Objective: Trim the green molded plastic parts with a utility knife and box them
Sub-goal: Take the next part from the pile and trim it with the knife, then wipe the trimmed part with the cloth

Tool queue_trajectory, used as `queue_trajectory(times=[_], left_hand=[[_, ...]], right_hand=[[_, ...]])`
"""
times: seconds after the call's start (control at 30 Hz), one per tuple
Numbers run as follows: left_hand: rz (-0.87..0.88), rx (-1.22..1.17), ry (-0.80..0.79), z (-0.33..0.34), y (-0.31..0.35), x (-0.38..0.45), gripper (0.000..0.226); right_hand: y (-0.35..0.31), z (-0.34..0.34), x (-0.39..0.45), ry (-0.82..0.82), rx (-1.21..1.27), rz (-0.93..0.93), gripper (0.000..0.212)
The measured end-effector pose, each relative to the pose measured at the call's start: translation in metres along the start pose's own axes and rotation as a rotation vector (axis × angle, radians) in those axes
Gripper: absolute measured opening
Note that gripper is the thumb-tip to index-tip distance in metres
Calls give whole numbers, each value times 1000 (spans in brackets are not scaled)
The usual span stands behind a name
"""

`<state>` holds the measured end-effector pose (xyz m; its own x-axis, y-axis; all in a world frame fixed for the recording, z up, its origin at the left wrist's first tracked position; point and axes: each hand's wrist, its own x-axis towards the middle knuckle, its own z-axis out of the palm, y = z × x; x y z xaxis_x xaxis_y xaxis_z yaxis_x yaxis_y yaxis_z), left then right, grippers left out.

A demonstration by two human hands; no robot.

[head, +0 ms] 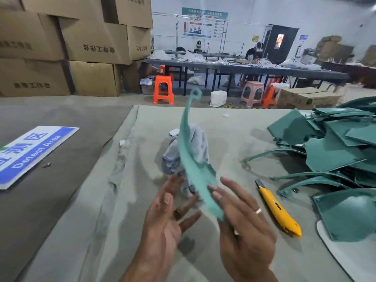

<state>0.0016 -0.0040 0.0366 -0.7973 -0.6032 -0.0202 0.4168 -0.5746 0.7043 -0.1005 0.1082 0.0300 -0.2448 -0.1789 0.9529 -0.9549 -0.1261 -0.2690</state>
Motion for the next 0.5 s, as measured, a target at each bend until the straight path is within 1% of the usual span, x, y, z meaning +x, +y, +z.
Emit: queue_trajectory(times=[0.03, 0.07, 0.1, 0.13, 0.2, 0.27, 0.3, 0.37, 0.43, 0.5], left_hand=[[-70, -111, -58, 4, -1, -4, 109], [-122, -199, -102, 5, -1, -8, 104], [-151, -254, -122, 4, -1, -11, 99], [-164, -281, -140, 2, 0, -12, 94], [-185, -363, -234, -1, 6, -15, 85], [-219, -454, -314, -5, 10, -15, 84], [-218, -443, -325, -6, 9, -14, 80], [-173, -303, -264, -9, 2, -10, 61], [-114, -213, -165, -9, -3, -4, 47], [-64, -216, -75, -6, -2, 4, 39]], right_hand=[[-1, 1, 0, -67, -55, -123, 31], [-2, 3, -1, -115, -134, -198, 35], [-4, 6, -2, -149, -214, -229, 38], [-5, 7, -2, -173, -269, -240, 41], [-5, 7, -2, -235, -311, -254, 45], [-2, 4, -1, -340, -310, -274, 48], [0, 3, 0, -407, -311, -278, 46], [4, -1, 2, -568, -342, -265, 46], [10, -3, 8, -683, -387, -213, 62], [18, 0, 16, -735, -346, -55, 74]])
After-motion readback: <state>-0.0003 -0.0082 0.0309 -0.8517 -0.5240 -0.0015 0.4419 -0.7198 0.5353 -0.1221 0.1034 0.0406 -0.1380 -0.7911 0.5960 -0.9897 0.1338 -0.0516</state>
